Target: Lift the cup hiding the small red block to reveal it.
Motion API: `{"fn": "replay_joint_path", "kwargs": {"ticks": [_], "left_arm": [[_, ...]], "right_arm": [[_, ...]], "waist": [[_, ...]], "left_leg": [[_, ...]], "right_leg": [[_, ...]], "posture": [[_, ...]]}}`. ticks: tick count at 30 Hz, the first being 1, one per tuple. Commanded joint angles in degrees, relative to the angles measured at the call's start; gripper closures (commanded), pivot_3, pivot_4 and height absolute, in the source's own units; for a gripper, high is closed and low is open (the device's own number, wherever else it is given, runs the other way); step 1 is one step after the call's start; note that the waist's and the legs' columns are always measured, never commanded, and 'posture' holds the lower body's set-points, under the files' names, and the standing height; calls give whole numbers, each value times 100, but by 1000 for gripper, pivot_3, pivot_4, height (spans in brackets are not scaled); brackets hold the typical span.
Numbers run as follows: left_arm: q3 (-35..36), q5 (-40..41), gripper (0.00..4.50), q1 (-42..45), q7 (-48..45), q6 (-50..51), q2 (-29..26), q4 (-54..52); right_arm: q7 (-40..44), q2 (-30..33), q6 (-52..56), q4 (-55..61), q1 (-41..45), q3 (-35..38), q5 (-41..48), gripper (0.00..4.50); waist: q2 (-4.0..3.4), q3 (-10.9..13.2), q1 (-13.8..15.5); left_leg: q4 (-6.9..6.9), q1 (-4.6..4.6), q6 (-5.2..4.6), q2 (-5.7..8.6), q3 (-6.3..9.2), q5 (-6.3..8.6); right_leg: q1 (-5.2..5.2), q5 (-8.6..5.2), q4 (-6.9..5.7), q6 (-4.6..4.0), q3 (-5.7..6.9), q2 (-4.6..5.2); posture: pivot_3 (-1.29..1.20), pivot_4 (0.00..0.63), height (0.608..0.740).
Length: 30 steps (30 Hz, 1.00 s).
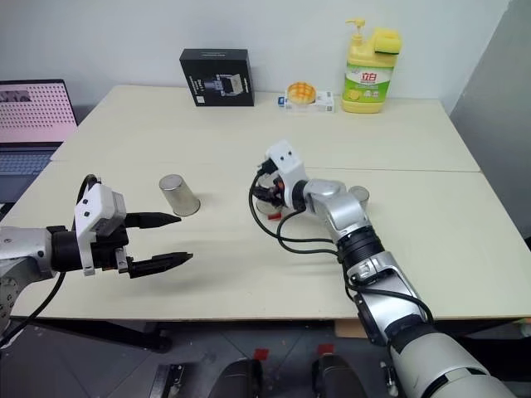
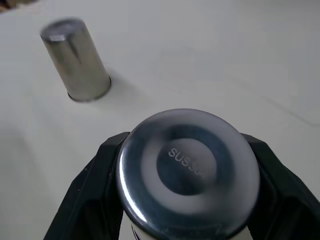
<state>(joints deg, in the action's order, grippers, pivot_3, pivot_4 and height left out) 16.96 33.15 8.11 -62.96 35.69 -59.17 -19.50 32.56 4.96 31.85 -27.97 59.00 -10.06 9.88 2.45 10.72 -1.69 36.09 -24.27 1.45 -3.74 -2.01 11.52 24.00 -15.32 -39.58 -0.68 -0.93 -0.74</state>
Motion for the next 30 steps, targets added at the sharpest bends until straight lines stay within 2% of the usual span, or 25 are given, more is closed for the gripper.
{"fn": "replay_joint_path", "kwargs": {"ticks": [1, 7, 14, 16, 20, 26, 30], "left_arm": [[-119, 75, 0, 110, -109, -95, 8, -96], [-457, 83, 0, 441, -29, -131, 209, -166], [-745, -86, 0, 545, -9, -247, 287, -126], [-803, -126, 0, 534, 63, -266, 345, -167], [-843, -162, 0, 512, 219, -252, 477, -215], [-627, -216, 0, 492, 536, -244, 594, -153], [-317, -345, 0, 335, 858, -183, 500, -105]], "right_arm": [[-69, 426, 501, 1125, -163, 250, 37, 1891], [-223, 827, 997, 1671, -640, 142, -104, 1891], [-414, 707, 706, 954, -511, 57, -391, 1891], [-394, 683, 635, 795, -483, -8, -462, 1190], [-343, 614, 545, 577, -419, -56, -525, 112], [-537, 589, 521, 984, -138, 395, -309, 12], [-173, 814, 1090, 2454, -169, 1072, 552, 12]], "waist": [[1, -1, 9], [3, -2, 1], [2, -1, -52], [1, -1, -48], [2, -1, -49], [1, -1, -33], [0, 0, -10]], "left_leg": [[1, -6, 0, 0, 0, 0], [4, -9, 0, 6, -6, 0], [6, -4, 0, 9, -9, -1], [5, -4, 0, 9, -8, -1], [5, -5, 0, 8, -6, -1], [6, -6, 0, 7, -4, -1], [5, -9, 0, 3, 2, -1]], "right_leg": [[6, 0, -3, 0, 0, 1], [8, 0, -4, 0, -3, 2], [20, -15, -32, -8, -3, -22], [20, -27, -35, 4, 2, -22], [21, -27, -35, 5, -4, -21], [20, -28, -35, 5, -3, -19], [21, -28, -34, 5, 1, -19]], "posture": [[0, 150, 740], [0, 150, 740], [0, 150, 740], [0, 150, 740], [0, 150, 740], [0, 150, 740], [0, 150, 740]]}}
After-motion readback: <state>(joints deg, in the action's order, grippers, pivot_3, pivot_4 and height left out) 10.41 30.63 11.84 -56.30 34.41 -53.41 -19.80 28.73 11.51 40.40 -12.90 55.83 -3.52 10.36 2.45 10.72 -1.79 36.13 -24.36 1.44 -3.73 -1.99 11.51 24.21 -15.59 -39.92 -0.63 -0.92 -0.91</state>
